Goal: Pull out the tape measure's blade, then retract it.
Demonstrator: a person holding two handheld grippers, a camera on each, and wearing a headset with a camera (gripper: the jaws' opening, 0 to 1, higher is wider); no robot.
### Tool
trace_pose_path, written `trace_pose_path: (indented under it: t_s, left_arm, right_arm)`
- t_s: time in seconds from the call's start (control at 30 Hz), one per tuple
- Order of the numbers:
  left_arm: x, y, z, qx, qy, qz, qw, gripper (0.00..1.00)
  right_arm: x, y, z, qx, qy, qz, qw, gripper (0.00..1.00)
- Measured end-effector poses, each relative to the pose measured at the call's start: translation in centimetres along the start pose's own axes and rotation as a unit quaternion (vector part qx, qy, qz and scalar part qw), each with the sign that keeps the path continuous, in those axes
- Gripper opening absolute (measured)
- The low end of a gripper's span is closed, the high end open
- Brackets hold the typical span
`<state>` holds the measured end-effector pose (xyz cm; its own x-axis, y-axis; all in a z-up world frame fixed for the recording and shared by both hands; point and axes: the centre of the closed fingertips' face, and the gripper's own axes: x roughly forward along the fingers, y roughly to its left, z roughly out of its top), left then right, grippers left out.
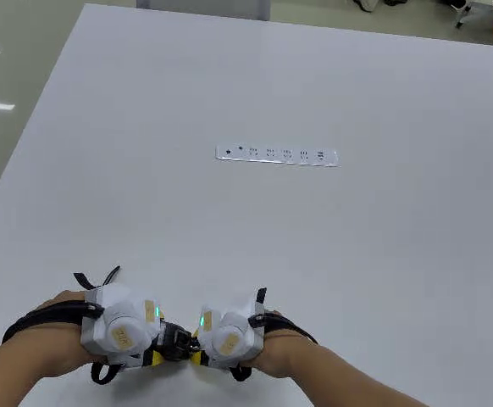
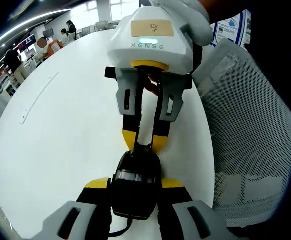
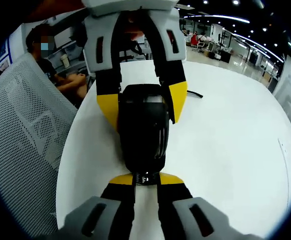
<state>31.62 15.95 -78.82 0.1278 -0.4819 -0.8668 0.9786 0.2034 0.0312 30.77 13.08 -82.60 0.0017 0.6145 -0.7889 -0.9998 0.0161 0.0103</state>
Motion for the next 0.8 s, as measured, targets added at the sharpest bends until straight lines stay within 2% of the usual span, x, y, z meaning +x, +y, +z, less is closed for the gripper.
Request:
trace_pose_path:
  t_s: [0.17, 0.27, 0.33, 0.67, 0.8]
  left_arm:
    - [0.00, -0.09, -0.02, 0.003, 0.003, -0.001, 1.0000, 0.32]
    - [-0.01, -0.07, -0.05, 0.002, 0.005, 0.000, 1.0000, 0.32]
    - [-0.01, 0.01, -0.07, -0.002, 0.005, 0.002, 1.0000, 0.32]
    - [-0.05, 0.03, -0.06, -0.006, 0.000, 0.003, 1.0000, 0.32]
    - [-0.07, 0.05, -0.05, -0.008, -0.001, 0.003, 1.0000, 0.32]
  right_arm:
    - [0.02, 0.21, 0.00, -0.014, -0.001, -0.006, 0.9999, 0.14]
    - [-0.06, -0.09, -0.03, -0.016, -0.011, -0.007, 0.9998, 0.13]
    - [0.02, -0.24, -0.01, -0.023, -0.009, -0.006, 0.9997, 0.12]
    - [-0.08, -0.33, -0.26, -0.017, -0.007, 0.003, 0.9998, 0.12]
    - [-0.62, -0.54, -0.86, -0.016, -0.003, 0.005, 0.9999, 0.12]
